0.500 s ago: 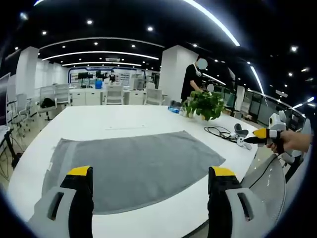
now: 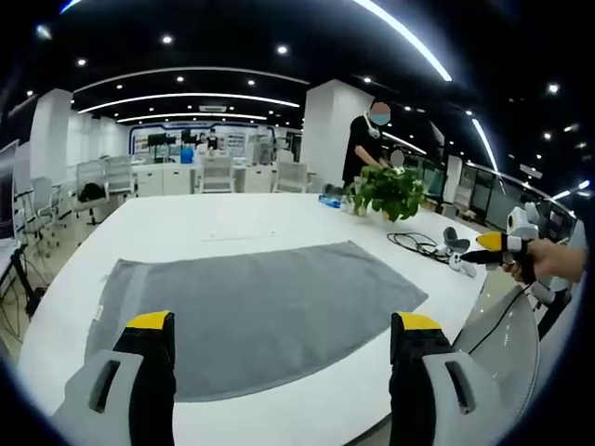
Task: Fold the towel on the table until its edges align and the towel forms a compact rectangular stack.
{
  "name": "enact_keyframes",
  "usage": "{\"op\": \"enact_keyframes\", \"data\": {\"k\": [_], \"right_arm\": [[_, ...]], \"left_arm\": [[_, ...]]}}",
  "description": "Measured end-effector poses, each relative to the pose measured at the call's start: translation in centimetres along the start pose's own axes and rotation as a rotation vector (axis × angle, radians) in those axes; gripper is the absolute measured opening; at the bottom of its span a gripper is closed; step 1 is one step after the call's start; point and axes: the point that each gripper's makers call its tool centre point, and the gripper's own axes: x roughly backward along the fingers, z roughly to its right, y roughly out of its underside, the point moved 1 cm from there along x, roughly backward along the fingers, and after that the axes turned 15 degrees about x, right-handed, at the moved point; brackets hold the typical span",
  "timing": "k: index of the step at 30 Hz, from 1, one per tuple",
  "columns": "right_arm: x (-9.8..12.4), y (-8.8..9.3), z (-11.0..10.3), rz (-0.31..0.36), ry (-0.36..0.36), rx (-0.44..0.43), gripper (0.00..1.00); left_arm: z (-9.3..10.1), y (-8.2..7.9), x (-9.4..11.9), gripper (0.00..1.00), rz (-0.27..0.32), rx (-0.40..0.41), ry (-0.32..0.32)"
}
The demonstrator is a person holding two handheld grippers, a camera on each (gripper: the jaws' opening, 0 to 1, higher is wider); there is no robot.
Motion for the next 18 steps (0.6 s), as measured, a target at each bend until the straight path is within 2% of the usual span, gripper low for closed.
{"op": "enact_keyframes", "data": {"k": [9,18], "right_arm": [[0.23,-0.02,0.19,0.013,0.007,-0.007,0.99],[0.43,0.21,0.17,0.01,0.016,-0.009,0.98]], "left_arm": [[-0.09,-0.32,0.37,0.99,0.008,-0.006,-0.004],[-0.46,0.3,0.77,0.99,0.004,0.005,-0.017]]}}
